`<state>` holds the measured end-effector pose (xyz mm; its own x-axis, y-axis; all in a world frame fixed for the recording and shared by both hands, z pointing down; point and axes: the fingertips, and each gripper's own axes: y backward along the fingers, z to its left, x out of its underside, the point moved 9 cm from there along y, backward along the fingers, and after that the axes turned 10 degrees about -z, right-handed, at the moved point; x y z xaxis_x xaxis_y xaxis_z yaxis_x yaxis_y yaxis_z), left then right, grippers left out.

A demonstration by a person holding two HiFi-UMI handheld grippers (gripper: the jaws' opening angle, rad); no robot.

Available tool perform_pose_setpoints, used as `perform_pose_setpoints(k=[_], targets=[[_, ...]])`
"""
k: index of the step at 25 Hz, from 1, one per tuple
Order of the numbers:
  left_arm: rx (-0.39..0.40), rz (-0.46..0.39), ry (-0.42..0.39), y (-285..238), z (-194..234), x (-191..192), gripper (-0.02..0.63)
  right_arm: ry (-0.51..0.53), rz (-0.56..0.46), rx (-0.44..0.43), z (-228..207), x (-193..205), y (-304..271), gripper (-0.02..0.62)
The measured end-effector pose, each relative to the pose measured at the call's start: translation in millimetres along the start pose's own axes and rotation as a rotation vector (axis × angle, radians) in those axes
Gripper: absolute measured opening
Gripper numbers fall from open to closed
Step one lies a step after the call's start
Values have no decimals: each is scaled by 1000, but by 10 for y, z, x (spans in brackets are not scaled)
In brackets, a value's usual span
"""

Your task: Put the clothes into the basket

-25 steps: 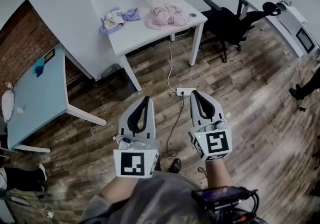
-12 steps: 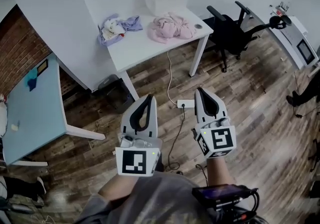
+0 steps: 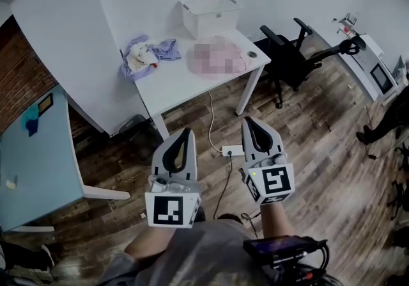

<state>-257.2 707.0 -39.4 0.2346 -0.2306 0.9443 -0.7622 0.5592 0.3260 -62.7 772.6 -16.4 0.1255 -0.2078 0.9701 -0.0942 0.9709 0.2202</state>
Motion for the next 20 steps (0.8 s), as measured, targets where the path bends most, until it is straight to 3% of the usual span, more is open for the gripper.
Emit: perform_pose_setpoints(k=[10,20], targets=[[3,38,10,-149,180,212,8,-14,2,7,-45,133,-303,8],[18,81,4,-728,310,578,8,-46,31,28,-423,518,-775,8]])
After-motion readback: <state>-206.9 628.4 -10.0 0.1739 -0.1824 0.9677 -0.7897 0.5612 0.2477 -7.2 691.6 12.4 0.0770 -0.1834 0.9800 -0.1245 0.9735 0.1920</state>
